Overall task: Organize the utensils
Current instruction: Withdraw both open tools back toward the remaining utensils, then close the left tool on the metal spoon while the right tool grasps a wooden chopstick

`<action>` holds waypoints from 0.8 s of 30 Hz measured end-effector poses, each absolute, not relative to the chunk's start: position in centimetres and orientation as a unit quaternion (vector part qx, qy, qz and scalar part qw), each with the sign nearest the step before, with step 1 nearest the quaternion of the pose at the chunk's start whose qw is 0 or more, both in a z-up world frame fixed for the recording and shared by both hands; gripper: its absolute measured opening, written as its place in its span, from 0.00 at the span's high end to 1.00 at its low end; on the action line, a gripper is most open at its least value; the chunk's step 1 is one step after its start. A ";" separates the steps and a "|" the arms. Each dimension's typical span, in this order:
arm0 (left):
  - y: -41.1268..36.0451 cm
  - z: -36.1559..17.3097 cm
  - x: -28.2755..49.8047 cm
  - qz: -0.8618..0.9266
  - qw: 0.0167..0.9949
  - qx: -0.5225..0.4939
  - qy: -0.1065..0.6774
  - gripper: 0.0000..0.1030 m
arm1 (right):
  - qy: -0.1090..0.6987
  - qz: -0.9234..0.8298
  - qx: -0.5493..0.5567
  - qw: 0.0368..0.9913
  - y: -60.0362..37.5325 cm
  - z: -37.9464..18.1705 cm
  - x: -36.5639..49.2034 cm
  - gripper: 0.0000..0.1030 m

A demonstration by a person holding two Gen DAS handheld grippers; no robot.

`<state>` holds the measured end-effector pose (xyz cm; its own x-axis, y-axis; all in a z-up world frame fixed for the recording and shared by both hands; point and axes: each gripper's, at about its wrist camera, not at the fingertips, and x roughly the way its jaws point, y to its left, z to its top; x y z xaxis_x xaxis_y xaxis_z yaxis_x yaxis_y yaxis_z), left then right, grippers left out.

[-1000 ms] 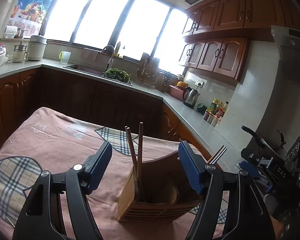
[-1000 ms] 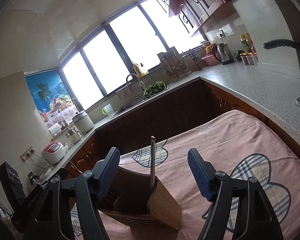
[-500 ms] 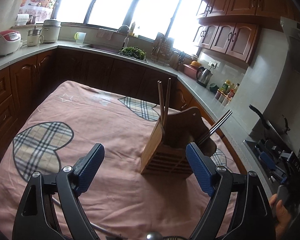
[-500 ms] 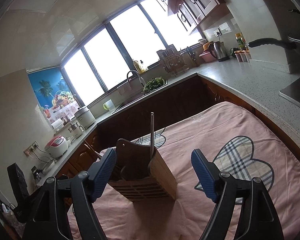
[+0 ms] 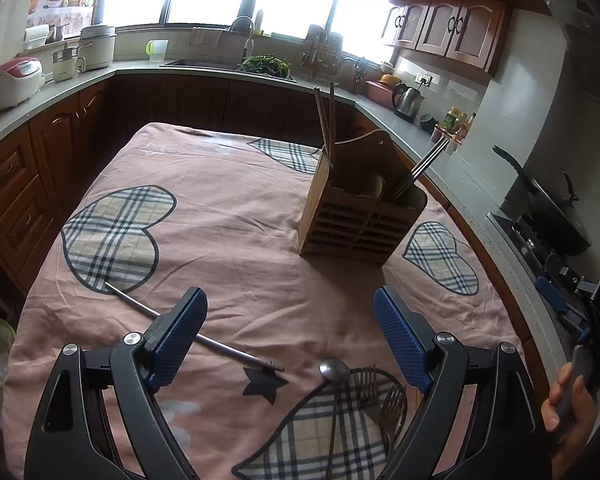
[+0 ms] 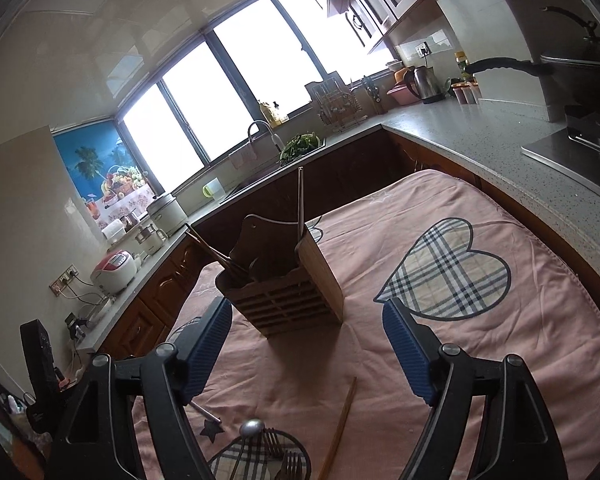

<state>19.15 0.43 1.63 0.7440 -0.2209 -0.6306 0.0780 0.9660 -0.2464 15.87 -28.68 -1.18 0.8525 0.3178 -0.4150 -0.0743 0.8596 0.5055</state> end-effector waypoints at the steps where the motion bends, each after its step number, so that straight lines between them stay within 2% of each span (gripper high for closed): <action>1: 0.4 1.4 18.8 -0.081 0.927 -0.100 0.352 0.15 | 0.255 0.105 0.243 0.930 -28.6 -1.3 15.5 0.23; 13: -0.4 -3.4 15.8 -0.092 0.908 -0.080 0.401 0.15 | 0.309 0.109 0.206 0.922 -26.6 -5.2 12.6 0.23; 24: -3.6 -6.6 16.9 -0.119 0.884 -0.027 0.450 0.15 | 0.365 0.115 0.178 0.906 -24.9 -8.2 14.1 0.23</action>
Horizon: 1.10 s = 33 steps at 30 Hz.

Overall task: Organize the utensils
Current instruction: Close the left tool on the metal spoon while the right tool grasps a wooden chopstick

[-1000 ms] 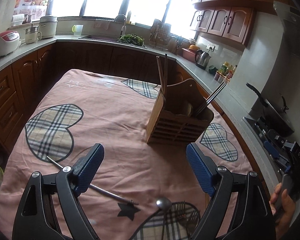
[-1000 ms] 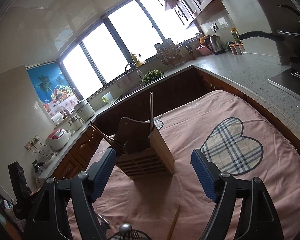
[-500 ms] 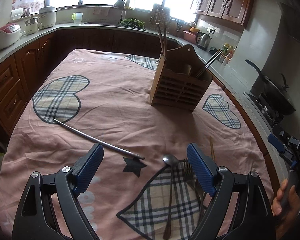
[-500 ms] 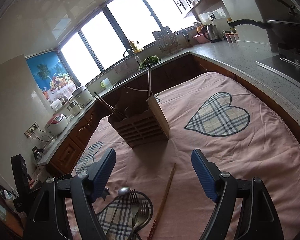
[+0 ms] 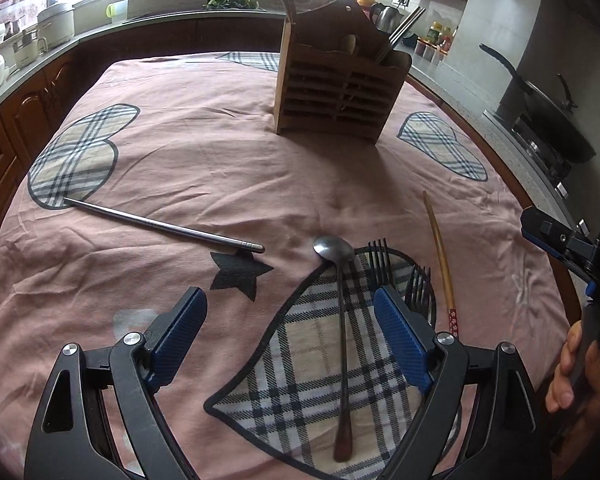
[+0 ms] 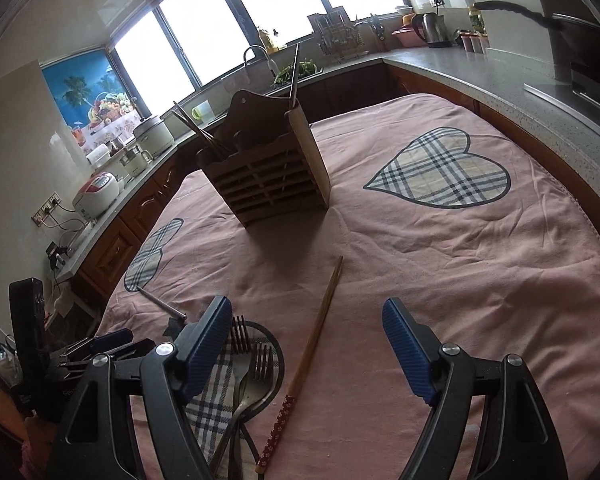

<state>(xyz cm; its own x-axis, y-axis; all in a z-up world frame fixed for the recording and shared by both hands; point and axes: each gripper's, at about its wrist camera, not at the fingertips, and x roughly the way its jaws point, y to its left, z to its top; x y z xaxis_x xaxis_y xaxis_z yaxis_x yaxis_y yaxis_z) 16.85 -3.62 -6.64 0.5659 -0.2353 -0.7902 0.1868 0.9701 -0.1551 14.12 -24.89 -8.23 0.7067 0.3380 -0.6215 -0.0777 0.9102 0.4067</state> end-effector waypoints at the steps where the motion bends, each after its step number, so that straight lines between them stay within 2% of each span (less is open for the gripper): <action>1: -3.9 -6.8 17.0 -0.120 0.883 -0.023 0.453 0.15 | 0.368 0.115 0.176 0.906 -24.8 -8.3 14.3 0.23; 7: -5.2 -7.4 18.0 -0.129 0.877 -0.002 0.463 0.16 | 0.389 0.115 0.167 0.899 -24.5 -9.3 15.6 0.24; 9: -5.6 -7.8 18.5 -0.133 0.872 0.004 0.471 0.21 | 0.400 0.119 0.161 0.894 -24.2 -9.7 16.3 0.25; 13: -6.2 -8.7 19.5 -0.142 0.862 0.014 0.486 0.30 | 0.422 0.119 0.147 0.887 -23.6 -10.7 17.9 0.41; 16: -6.5 -9.5 20.1 -0.150 0.853 0.014 0.500 0.44 | 0.435 0.115 0.140 0.882 -23.2 -11.6 19.1 0.50; 18: -6.7 -9.9 20.5 -0.159 0.846 0.009 0.508 0.54 | 0.442 0.113 0.139 0.879 -23.1 -12.1 19.7 0.51; 20: -7.0 -10.1 20.7 -0.161 0.844 0.015 0.511 0.57 | 0.448 0.111 0.137 0.876 -23.1 -12.5 20.4 0.57; 24: -7.6 -10.1 21.2 -0.171 0.842 0.023 0.510 0.57 | 0.457 0.106 0.129 0.874 -23.0 -13.0 21.7 0.58; 28: -8.4 -10.1 21.6 -0.176 0.842 0.038 0.508 0.57 | 0.476 0.101 0.112 0.866 -22.3 -14.0 23.4 0.68; 33: -8.6 -10.2 21.7 -0.173 0.848 0.058 0.498 0.76 | 0.477 0.089 0.079 0.871 -21.4 -14.5 24.4 0.76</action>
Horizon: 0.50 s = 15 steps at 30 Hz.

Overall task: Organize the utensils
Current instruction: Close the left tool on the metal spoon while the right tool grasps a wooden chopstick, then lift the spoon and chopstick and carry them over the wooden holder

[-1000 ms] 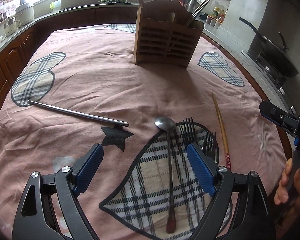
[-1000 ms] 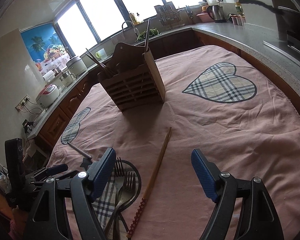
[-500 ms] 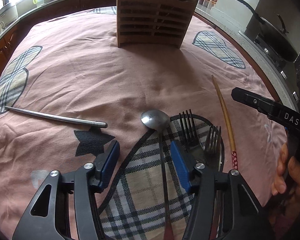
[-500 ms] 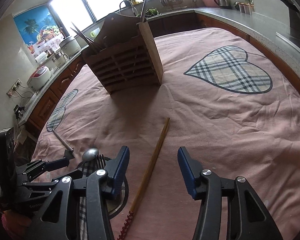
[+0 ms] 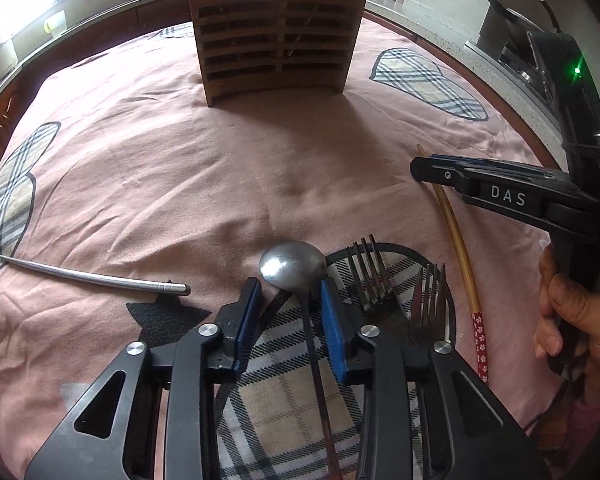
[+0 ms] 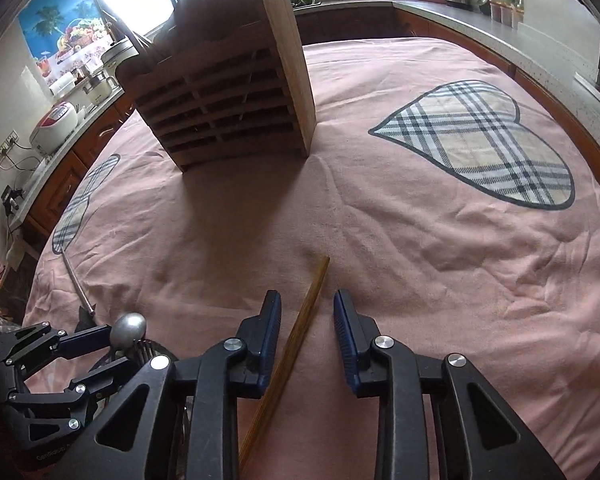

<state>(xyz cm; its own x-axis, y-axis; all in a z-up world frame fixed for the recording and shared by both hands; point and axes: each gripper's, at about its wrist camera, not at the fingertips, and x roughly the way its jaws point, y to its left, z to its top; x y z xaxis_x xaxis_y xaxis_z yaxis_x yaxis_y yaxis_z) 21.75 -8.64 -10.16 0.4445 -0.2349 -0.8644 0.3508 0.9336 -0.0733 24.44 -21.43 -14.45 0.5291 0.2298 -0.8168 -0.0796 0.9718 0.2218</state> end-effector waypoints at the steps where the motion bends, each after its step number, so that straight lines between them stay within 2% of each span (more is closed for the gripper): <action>1: -8.5 -10.2 21.8 -0.173 0.848 0.055 0.498 0.79 | 0.476 0.086 0.074 0.872 -21.4 -14.5 24.6 0.84; 2: -8.2 -10.1 21.9 -0.173 0.849 0.051 0.497 0.84 | 0.475 0.086 0.075 0.872 -21.4 -14.5 24.8 0.89; 3: -8.0 -10.2 22.1 -0.174 0.848 0.045 0.499 0.95 | 0.475 0.087 0.078 0.872 -21.6 -14.5 24.9 0.90; 5: -7.5 -10.2 22.3 -0.178 0.845 0.029 0.503 0.96 | 0.475 0.091 0.092 0.871 -21.9 -14.4 24.9 0.94; 15: -5.5 -7.7 21.1 -0.184 0.858 -0.020 0.480 0.96 | 0.432 0.117 0.132 0.885 -22.9 -10.5 22.7 0.95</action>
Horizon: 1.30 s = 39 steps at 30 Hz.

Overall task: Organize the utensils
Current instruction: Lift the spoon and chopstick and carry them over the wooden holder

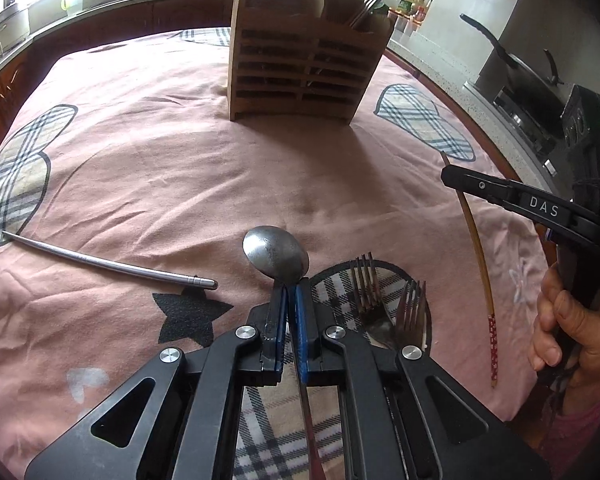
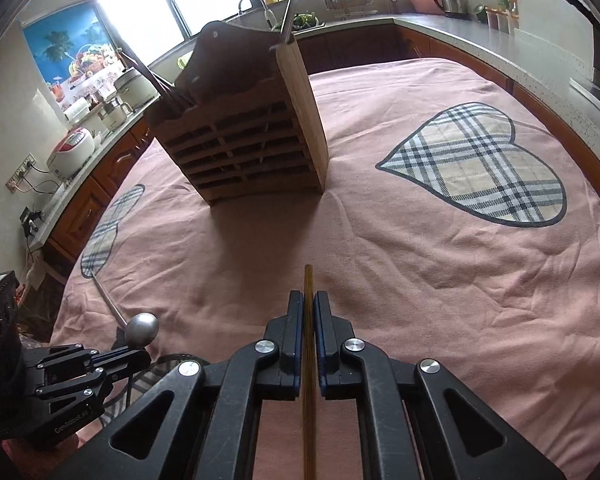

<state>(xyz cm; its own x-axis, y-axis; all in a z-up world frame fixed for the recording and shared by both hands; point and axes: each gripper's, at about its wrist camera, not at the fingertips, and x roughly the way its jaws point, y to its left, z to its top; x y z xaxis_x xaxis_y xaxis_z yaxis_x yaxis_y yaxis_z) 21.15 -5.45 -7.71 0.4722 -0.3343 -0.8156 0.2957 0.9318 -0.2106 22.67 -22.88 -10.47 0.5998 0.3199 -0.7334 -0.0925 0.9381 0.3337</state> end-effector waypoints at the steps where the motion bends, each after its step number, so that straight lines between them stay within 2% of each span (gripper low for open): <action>1: -5.2 -7.2 20.9 -0.185 0.860 -0.025 0.475 0.96 | 0.426 0.118 0.134 0.887 -23.0 -9.9 22.4 0.95; 19: -1.1 0.9 17.7 -0.174 0.909 -0.077 0.370 0.98 | 0.306 0.133 0.155 0.930 -24.2 -1.0 18.1 0.95; 39: 0.6 6.1 19.2 -0.158 0.937 -0.105 0.292 0.98 | 0.206 0.138 0.181 0.952 -25.4 2.9 17.6 0.95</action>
